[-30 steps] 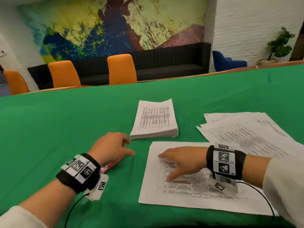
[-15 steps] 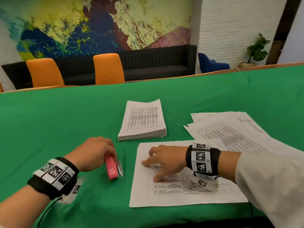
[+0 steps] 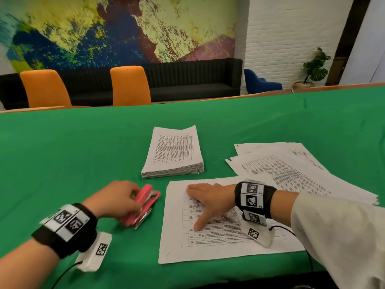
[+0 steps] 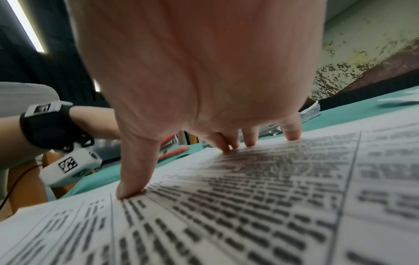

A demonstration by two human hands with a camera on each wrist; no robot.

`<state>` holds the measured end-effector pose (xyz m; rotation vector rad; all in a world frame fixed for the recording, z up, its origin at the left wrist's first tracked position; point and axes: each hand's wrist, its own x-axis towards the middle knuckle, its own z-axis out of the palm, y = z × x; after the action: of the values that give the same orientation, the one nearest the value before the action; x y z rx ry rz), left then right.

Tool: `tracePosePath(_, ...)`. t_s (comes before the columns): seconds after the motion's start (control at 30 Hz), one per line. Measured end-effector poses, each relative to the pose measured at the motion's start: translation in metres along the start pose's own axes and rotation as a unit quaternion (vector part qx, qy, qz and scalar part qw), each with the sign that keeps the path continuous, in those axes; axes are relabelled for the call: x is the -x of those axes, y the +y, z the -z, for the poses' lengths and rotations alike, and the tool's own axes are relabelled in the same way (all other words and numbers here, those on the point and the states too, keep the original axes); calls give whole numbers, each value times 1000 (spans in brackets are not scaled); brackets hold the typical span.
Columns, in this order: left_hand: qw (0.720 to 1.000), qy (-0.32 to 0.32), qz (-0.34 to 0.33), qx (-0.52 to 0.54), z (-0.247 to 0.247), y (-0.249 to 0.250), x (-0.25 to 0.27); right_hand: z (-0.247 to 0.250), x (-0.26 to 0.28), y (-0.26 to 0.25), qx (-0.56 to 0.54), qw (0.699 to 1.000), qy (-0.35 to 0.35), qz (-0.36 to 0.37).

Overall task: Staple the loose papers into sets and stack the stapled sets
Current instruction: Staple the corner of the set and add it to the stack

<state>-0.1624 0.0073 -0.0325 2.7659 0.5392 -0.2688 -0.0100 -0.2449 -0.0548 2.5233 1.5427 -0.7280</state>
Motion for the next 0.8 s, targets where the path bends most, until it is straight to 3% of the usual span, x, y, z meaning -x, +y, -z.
tracePosePath(0.13,991,80,-99,-49,14,26,-15,-2,-6,2,-45,998,34,-39)
tracePosePath(0.3,980,68,-170,-71,-2,68,-41,0,-8,7,-69,993,71,-64)
tracePosePath(0.57,973,61,-182,-128,-9,94,-61,2,4,6,-31,993,60,-95)
tracePosePath(0.8,972,59,-180,-140,-12,99,-64,6,11,16,-84,983,73,-149)
